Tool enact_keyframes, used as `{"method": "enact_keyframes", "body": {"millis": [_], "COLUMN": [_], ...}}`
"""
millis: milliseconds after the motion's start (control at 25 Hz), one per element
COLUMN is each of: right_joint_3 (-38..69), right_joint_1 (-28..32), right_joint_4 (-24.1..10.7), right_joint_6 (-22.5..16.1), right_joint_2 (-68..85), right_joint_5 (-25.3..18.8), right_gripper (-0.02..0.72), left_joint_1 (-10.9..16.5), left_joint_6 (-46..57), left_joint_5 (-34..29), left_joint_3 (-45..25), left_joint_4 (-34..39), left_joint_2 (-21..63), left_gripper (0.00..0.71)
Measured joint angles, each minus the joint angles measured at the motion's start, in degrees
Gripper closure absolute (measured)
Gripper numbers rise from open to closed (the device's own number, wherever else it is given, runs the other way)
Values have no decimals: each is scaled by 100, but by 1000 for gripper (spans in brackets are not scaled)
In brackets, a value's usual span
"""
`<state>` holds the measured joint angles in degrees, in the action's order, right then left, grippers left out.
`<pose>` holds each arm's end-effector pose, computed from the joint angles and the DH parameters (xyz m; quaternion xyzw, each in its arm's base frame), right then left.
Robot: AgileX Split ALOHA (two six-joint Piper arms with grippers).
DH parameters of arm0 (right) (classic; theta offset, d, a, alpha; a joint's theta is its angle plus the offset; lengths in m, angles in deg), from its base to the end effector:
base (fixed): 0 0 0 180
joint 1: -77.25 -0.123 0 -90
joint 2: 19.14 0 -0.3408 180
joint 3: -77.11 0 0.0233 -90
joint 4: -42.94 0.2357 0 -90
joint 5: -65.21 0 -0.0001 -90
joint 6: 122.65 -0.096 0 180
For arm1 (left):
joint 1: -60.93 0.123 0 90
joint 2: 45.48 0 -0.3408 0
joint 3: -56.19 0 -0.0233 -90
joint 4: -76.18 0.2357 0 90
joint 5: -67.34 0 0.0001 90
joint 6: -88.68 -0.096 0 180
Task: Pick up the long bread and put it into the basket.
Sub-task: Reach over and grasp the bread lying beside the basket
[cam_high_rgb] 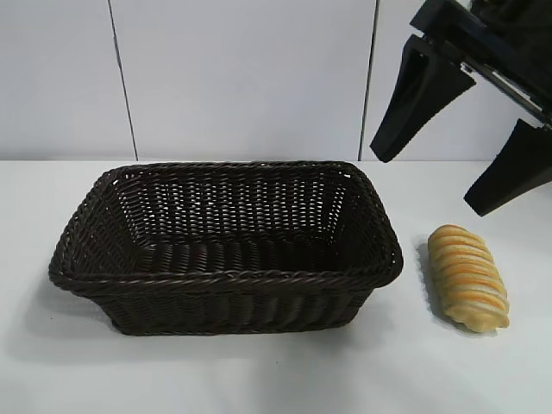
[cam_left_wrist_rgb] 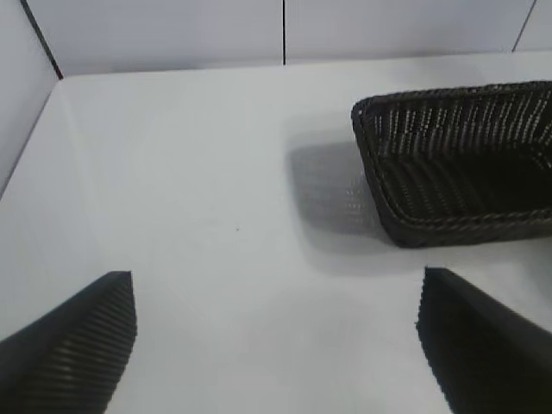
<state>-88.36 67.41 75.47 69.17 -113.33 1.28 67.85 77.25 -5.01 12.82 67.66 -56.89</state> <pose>0.2602 0.0922 0.3269 -0.0752 0.9610 0.2579 0.0660 -0.0768 -0.0230 0.2882 0.0465 0.8918 -0.0017 0.4500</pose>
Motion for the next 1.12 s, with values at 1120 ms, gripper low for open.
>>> {"method": "enact_keyframes", "body": {"millis": [1120], "right_joint_3": [0], "right_joint_1": [0], "right_joint_4": [0], "right_joint_6": [11], "right_joint_2": [0], "right_joint_5": [5], "right_gripper": [20], "left_joint_1": [-376], "left_joint_6": [280], "left_joint_5": [186], "left_joint_3": [-441], "left_joint_4": [199], "left_joint_2": [0], "left_gripper": [68]}}
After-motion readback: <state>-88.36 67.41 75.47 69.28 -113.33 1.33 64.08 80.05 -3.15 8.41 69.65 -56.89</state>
